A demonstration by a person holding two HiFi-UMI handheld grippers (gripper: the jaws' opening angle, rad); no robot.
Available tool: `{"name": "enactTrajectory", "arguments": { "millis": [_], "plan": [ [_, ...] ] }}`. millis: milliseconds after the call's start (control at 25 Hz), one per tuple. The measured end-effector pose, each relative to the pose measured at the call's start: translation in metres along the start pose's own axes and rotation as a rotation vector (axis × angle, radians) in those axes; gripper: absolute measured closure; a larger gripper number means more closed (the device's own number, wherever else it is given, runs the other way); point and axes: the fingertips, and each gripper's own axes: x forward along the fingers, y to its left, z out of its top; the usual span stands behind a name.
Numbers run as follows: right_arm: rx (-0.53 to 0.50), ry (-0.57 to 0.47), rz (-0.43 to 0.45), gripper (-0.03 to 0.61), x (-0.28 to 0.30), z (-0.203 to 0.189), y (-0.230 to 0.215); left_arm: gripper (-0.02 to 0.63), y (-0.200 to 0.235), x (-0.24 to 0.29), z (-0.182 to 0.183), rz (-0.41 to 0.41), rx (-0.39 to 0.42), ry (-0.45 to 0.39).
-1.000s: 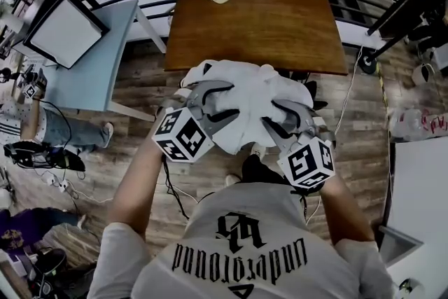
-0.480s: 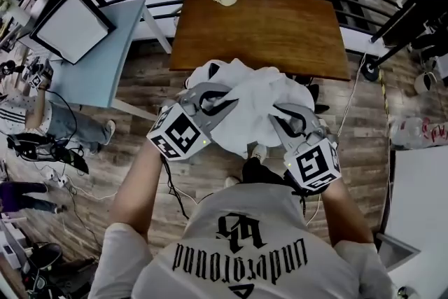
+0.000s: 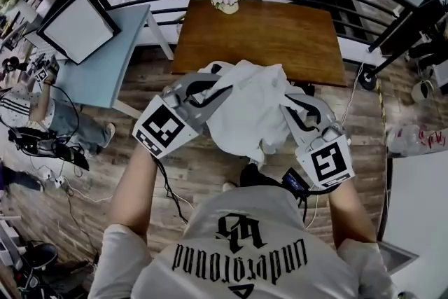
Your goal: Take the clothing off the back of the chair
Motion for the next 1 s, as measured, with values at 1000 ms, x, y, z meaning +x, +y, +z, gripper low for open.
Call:
{"name": "enactTrajectory", "arguments": {
  "millis": [1000],
  "plan": [
    [-0.076, -0.25, -0.165, 0.543, -0.111, 0.149, 0.004, 0.538, -0.028, -0.13, 0.145, 0.145, 0.038, -0.213]
  ]
}}
